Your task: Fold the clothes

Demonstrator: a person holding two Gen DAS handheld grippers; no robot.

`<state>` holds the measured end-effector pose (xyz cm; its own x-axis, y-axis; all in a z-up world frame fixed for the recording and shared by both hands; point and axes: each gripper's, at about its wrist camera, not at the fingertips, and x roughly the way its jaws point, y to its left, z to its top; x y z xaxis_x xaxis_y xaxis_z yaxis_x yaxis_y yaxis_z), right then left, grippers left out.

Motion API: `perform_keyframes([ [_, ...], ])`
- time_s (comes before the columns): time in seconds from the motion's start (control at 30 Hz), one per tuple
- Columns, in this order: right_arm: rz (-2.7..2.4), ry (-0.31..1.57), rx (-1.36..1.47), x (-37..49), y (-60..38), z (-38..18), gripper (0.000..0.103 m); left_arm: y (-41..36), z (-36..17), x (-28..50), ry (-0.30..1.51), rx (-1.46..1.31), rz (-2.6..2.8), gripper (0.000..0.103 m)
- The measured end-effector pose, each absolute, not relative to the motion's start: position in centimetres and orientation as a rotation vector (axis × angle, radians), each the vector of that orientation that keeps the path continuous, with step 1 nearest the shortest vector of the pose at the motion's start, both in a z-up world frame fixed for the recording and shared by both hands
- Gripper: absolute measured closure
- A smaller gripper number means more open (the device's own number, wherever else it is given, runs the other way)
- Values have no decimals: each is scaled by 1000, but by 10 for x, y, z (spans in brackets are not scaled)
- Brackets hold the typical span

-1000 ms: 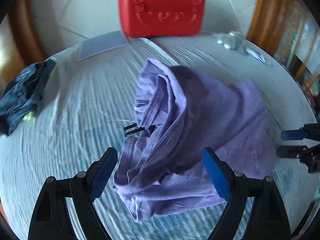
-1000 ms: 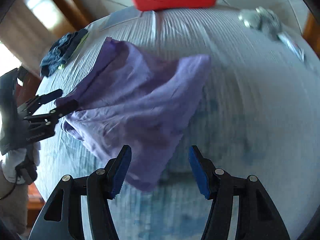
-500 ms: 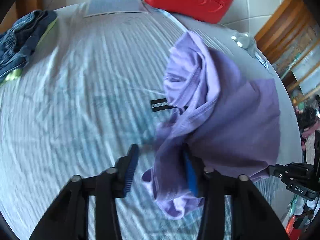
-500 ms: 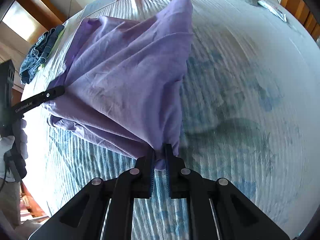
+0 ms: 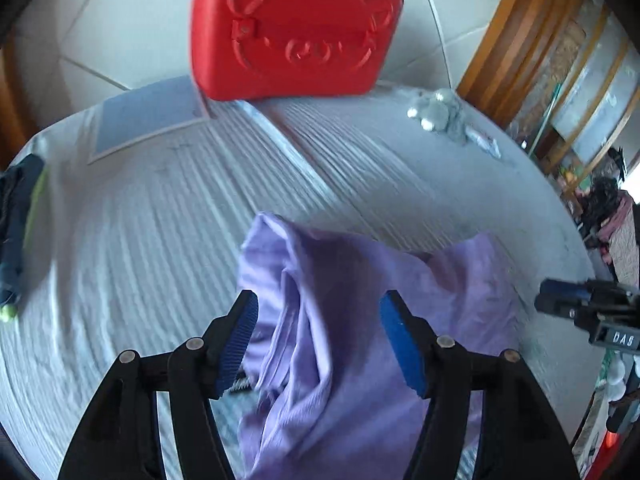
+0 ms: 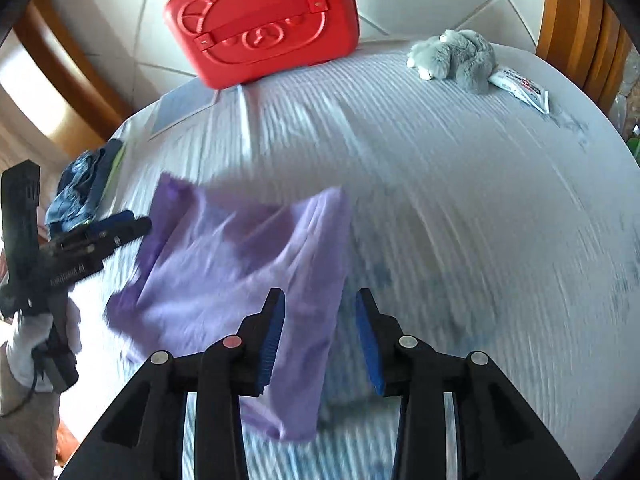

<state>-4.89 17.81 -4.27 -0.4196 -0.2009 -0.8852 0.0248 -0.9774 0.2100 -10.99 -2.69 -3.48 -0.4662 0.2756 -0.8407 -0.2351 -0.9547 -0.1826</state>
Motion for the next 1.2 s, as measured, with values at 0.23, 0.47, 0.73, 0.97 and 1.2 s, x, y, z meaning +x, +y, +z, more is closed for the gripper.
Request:
perform_keyframes([
  [0.23,-2484,-368,1645,-96,183,-75,67,-27,-56,-127,-48,-1482,2428,46],
  [0.47,-2507,-248,1748,-113,182,-98,90,-61,-73,-143,-100,-1570,2502,55],
  [0.73,-2596,-286,1731,-104,195,-88,87,-88,-54,-132,-51,-1590,2622,37],
  [0.97,-2565,-312,1689,-64,188,-68,74,-93,-36,-95,-256,-1453,2484,32],
  [1.2,-2460,-327,1756,-23,171,-83,71,-50,-50,-72,-23,-1472,2396,31],
])
